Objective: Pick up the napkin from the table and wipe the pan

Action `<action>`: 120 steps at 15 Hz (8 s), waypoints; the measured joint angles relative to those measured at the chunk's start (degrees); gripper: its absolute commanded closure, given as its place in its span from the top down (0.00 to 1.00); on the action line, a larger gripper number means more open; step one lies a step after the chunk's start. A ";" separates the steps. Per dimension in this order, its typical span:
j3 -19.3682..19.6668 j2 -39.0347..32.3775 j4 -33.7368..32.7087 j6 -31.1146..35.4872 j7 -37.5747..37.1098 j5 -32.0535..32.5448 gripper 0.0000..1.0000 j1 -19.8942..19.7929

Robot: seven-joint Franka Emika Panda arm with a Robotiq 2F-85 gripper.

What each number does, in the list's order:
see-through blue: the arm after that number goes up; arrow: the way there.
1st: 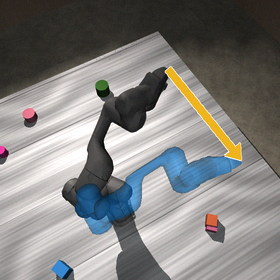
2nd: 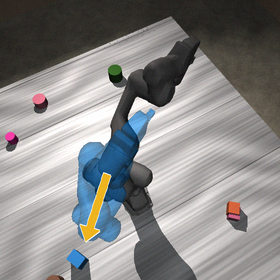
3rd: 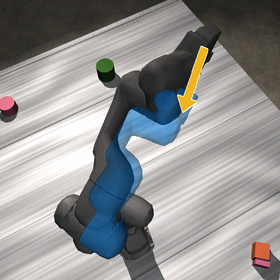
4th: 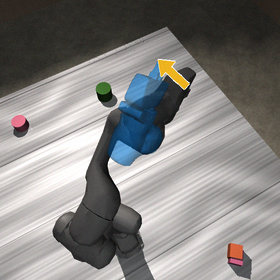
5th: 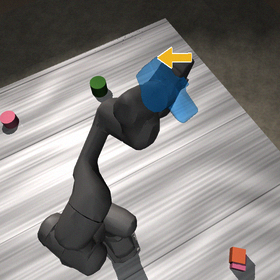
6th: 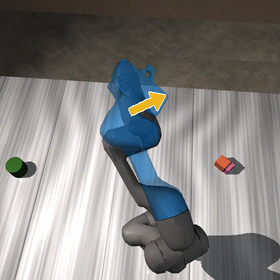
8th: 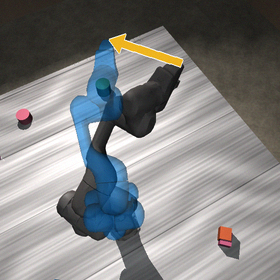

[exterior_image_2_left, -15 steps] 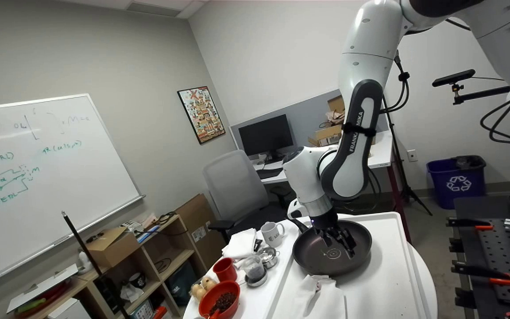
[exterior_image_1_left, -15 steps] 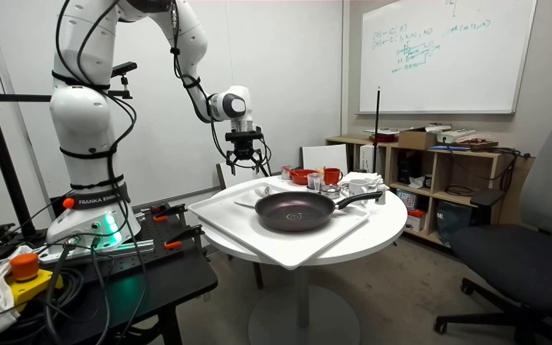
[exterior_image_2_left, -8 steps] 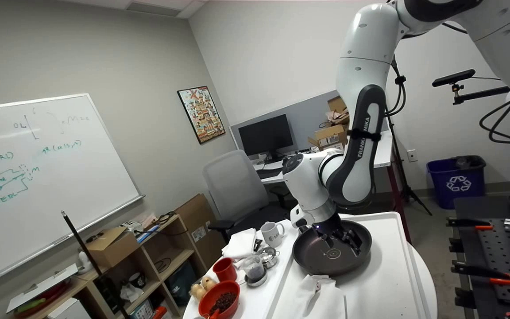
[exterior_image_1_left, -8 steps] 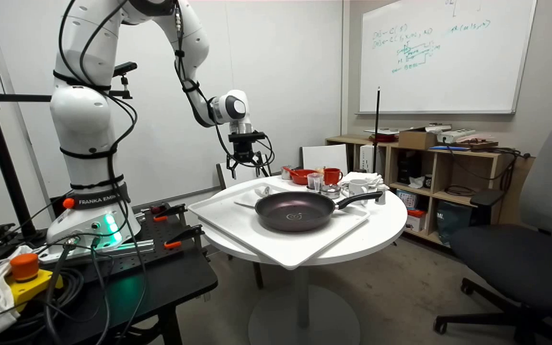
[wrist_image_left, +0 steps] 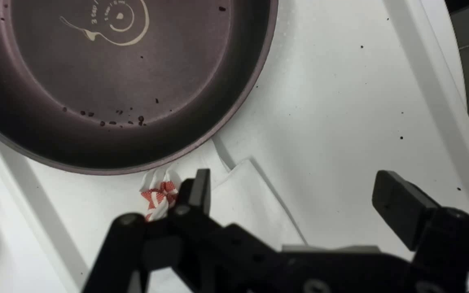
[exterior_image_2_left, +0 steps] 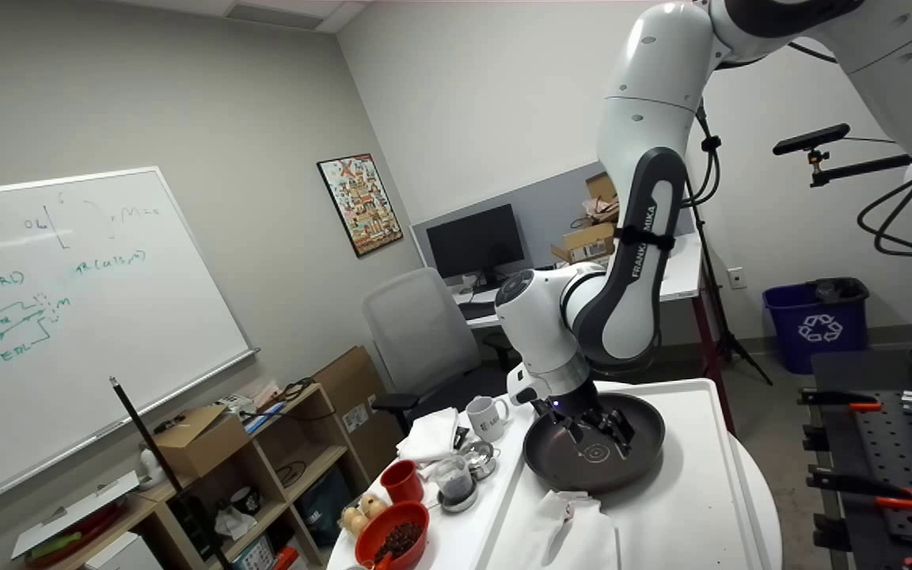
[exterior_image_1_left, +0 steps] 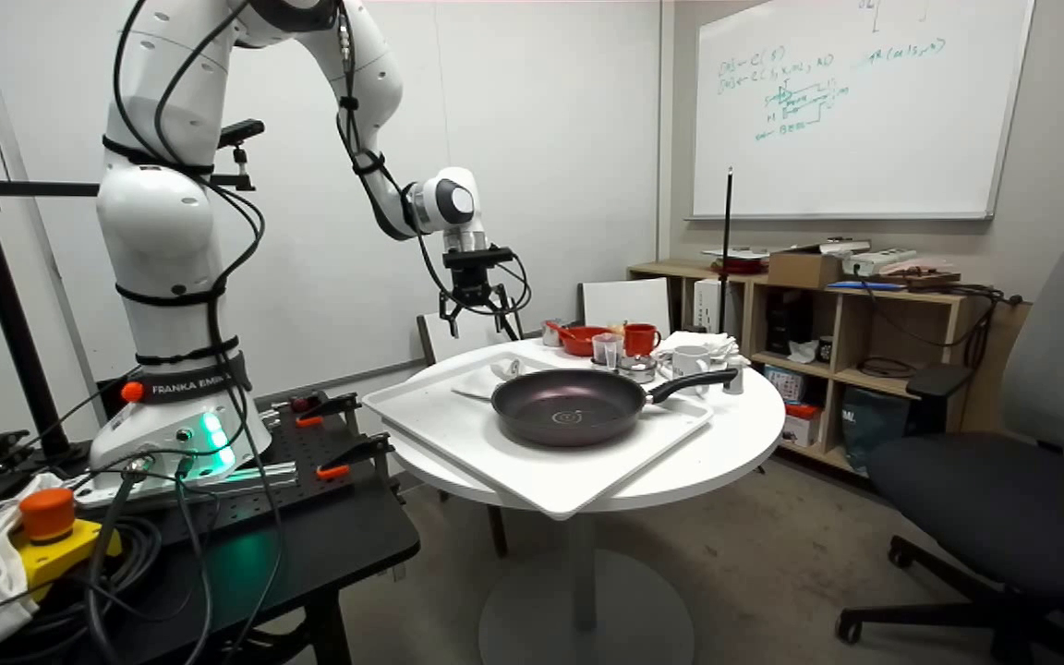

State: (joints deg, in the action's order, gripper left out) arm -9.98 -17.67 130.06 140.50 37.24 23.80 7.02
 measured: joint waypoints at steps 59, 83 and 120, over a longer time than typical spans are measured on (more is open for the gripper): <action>-2.29 -26.86 -25.70 -4.60 7.85 -7.10 1.00 -2.43; 0.68 -28.63 -23.19 -3.56 9.28 -4.59 1.00 -1.24; -4.90 -9.87 -11.37 15.32 8.98 -8.68 0.03 -4.18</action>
State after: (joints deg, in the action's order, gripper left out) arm -14.88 -27.54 118.70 155.82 46.22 15.13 2.85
